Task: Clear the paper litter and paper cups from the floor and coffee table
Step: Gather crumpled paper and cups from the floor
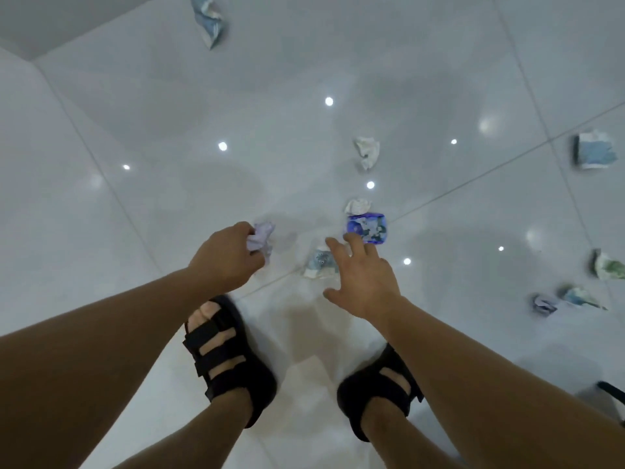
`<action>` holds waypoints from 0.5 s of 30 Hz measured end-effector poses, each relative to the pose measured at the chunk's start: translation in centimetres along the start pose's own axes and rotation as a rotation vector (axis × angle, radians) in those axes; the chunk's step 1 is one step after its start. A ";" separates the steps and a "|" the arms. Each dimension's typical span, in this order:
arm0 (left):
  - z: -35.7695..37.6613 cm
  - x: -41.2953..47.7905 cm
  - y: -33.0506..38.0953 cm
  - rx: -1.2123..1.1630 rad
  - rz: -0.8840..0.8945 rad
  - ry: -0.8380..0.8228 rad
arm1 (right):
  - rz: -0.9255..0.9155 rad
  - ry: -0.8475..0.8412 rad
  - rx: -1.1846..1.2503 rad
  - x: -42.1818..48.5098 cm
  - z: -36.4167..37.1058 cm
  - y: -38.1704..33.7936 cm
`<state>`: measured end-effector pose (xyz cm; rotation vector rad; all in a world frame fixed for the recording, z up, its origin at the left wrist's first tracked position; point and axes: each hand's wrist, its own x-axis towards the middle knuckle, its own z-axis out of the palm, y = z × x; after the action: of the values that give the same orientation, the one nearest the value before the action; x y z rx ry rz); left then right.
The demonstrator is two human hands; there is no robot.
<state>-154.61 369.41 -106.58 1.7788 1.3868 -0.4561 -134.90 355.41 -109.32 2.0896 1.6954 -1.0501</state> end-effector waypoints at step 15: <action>-4.9 -4.2 5.9 -0.053 0.089 0.017 | 0.092 0.013 0.065 -3.8 -6.9 -1.0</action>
<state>-151.43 370.20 -98.50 1.7973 1.3135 -0.3539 -133.52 357.01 -101.64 2.1965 1.5746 -1.0791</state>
